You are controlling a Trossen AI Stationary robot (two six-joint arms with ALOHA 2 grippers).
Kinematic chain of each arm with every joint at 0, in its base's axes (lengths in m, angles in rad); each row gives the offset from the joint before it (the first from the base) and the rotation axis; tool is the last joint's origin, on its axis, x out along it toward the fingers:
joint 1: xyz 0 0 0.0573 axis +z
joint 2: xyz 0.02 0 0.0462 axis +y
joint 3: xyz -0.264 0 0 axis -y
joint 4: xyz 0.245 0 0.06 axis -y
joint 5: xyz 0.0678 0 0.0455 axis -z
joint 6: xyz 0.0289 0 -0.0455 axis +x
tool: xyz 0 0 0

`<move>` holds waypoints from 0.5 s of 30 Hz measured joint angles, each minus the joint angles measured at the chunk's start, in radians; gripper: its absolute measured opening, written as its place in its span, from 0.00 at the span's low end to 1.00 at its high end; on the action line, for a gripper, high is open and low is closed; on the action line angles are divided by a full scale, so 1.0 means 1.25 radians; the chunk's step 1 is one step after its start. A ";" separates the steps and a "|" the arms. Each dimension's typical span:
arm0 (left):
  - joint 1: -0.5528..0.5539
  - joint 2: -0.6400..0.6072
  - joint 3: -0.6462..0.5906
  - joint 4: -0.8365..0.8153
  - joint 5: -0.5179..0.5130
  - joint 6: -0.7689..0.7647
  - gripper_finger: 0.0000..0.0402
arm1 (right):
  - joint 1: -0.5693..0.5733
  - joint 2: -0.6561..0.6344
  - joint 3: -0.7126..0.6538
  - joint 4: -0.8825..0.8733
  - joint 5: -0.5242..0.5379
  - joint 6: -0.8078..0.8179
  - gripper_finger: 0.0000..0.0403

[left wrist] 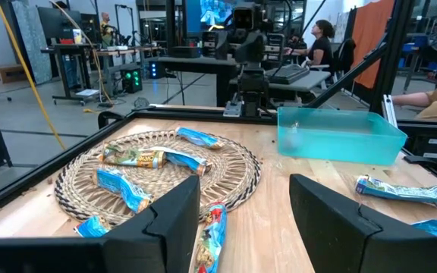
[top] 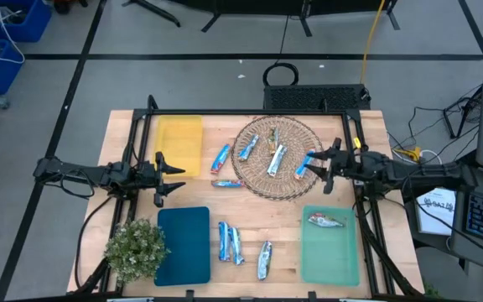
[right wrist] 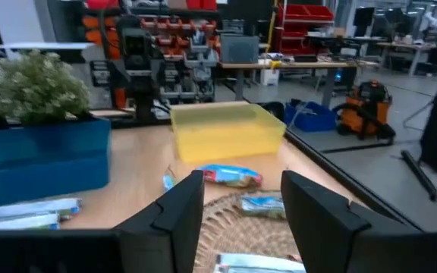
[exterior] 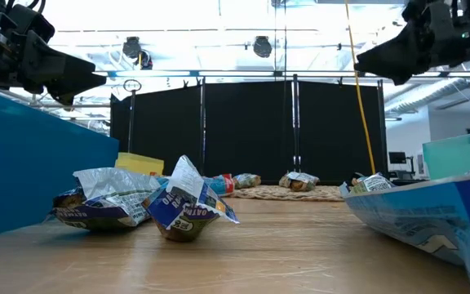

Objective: Pick and place Granola Bars by type
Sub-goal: Put the red granola bar into the light blue bin

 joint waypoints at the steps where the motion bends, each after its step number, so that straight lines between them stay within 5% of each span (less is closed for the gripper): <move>1: 0.000 0.000 0.000 0.000 0.000 0.000 0.52 | -0.017 -0.003 -0.004 -0.004 -0.006 -0.002 0.42; 15: 0.000 0.000 0.000 0.000 0.000 0.000 0.52 | -0.242 -0.046 -0.018 -0.036 -0.083 -0.042 0.42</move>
